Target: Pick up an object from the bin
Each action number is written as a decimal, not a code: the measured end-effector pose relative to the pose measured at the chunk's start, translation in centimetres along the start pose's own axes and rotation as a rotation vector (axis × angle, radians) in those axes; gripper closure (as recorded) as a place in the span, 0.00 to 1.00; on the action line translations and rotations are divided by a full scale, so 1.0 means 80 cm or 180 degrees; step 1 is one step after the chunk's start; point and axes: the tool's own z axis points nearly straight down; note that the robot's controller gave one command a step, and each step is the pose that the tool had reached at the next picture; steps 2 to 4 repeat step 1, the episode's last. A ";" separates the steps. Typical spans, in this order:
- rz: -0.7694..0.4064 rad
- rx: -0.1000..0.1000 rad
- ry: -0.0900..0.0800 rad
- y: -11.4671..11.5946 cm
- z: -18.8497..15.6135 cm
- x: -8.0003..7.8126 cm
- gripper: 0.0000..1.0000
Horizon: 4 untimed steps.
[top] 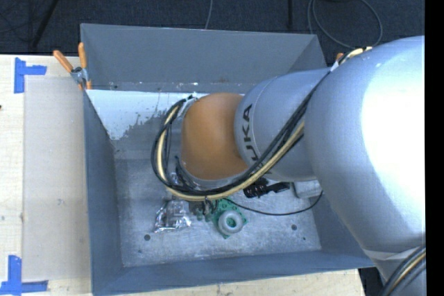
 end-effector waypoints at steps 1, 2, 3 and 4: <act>-0.0177 0.0006 -0.0039 -0.021 -0.184 0.015 1.00; -0.0177 0.0006 -0.0039 -0.021 -0.184 0.015 1.00; -0.0177 0.0006 -0.0039 -0.021 -0.184 0.015 1.00; -0.0177 0.0006 -0.0039 -0.021 -0.184 0.015 1.00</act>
Offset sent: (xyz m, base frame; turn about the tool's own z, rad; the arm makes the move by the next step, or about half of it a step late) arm -0.0133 -0.0170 0.1429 -0.0560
